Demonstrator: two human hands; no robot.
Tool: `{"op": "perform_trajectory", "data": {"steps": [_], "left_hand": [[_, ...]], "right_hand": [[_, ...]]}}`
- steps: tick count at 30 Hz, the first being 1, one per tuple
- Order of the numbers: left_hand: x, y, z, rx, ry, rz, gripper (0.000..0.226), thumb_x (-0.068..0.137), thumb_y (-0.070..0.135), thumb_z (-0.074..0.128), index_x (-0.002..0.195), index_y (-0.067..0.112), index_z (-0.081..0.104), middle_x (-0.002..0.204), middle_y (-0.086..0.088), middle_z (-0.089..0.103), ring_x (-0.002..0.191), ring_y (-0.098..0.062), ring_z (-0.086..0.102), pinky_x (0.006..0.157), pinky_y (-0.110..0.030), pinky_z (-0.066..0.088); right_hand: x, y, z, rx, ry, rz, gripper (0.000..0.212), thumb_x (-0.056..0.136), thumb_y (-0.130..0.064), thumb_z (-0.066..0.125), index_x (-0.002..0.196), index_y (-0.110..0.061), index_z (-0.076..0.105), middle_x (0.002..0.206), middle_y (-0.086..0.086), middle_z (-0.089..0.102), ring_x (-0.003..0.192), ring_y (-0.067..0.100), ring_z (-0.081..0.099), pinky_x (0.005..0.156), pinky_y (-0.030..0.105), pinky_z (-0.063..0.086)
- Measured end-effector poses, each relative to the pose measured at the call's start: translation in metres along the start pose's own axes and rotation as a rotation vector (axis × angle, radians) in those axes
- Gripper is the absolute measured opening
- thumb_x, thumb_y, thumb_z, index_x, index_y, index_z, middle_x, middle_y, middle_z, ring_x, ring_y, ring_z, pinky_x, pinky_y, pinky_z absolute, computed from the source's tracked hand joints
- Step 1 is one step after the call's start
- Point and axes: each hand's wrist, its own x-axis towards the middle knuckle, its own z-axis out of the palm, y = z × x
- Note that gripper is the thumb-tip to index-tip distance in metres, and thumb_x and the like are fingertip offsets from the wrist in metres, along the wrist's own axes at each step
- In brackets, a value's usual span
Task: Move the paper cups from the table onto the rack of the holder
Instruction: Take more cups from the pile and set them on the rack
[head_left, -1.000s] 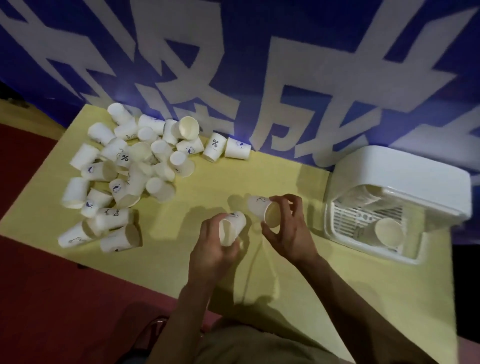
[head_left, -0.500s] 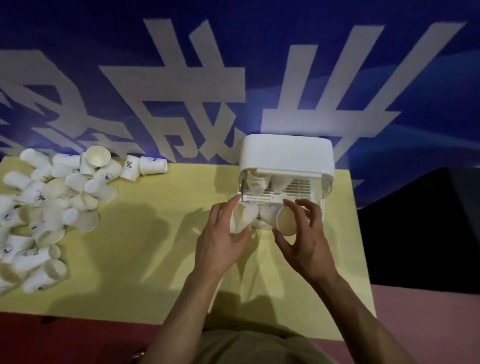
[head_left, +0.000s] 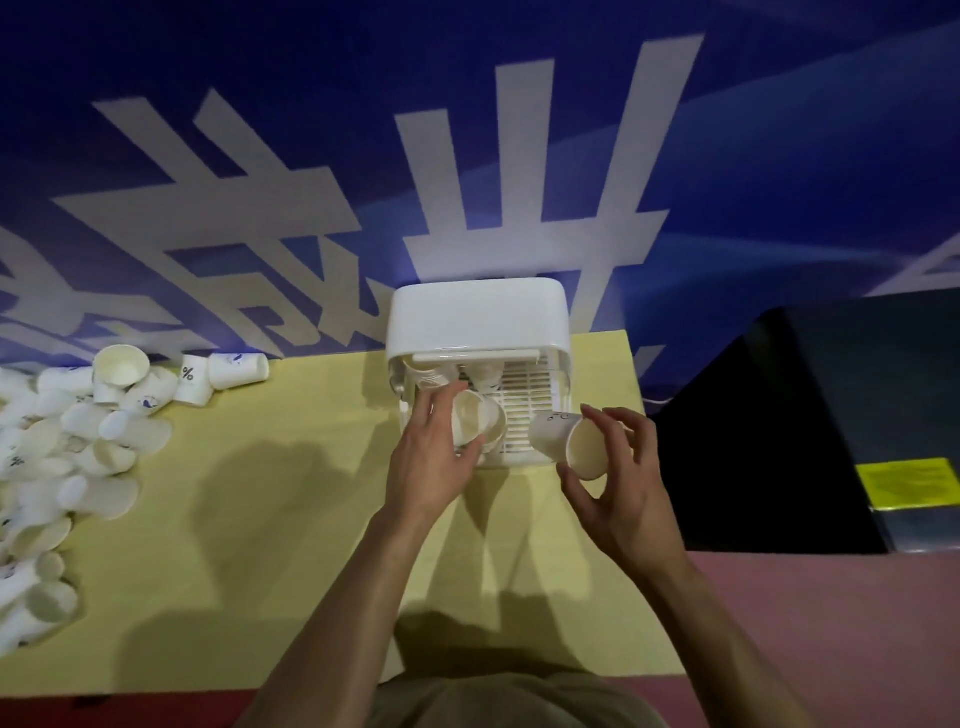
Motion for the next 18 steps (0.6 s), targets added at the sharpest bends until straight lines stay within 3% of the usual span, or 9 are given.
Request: {"op": "perform_trajectory", "data": {"steps": [3,7,11,18], "left_hand": [[0.007,-0.003,0.014,0.046,-0.043,-0.001,0.067,0.087,0.037,0.075,0.144,0.035,0.039,0.14,0.007,0.042,0.122,-0.021,0.054,0.082,-0.04,0.055],[0.017,-0.008,0.028,0.094,-0.141,-0.035,0.071,0.089,0.043,0.071,0.151,0.032,0.038,0.142,0.006,0.039,0.127,-0.024,0.048,0.094,-0.043,0.052],[0.027,-0.015,0.039,0.082,-0.273,-0.096,0.078,0.091,0.043,0.07,0.157,0.027,0.032,0.149,0.0,0.036,0.136,-0.027,0.043,0.111,-0.048,0.04],[0.028,-0.028,0.044,0.026,-0.329,-0.15,0.09,0.092,0.044,0.07,0.161,0.035,0.014,0.153,-0.002,0.033,0.137,-0.025,0.045,0.106,-0.048,0.046]], "right_hand": [[0.007,0.0,-0.001,0.044,0.006,0.008,0.064,0.089,-0.035,0.075,0.145,-0.034,0.044,0.145,-0.007,0.034,0.117,-0.001,0.045,0.083,-0.004,0.038],[0.016,-0.001,0.004,0.068,0.009,-0.022,0.064,0.09,-0.034,0.075,0.146,-0.032,0.045,0.143,-0.004,0.036,0.119,-0.008,0.043,0.089,-0.005,0.035],[0.025,-0.005,0.013,0.074,-0.035,-0.053,0.065,0.092,-0.039,0.072,0.149,-0.033,0.042,0.144,-0.004,0.037,0.124,0.009,0.051,0.087,0.014,0.05],[0.043,-0.012,0.028,0.057,-0.11,-0.104,0.066,0.093,-0.042,0.071,0.15,-0.029,0.041,0.145,-0.005,0.04,0.128,0.011,0.051,0.092,0.029,0.055]]}}
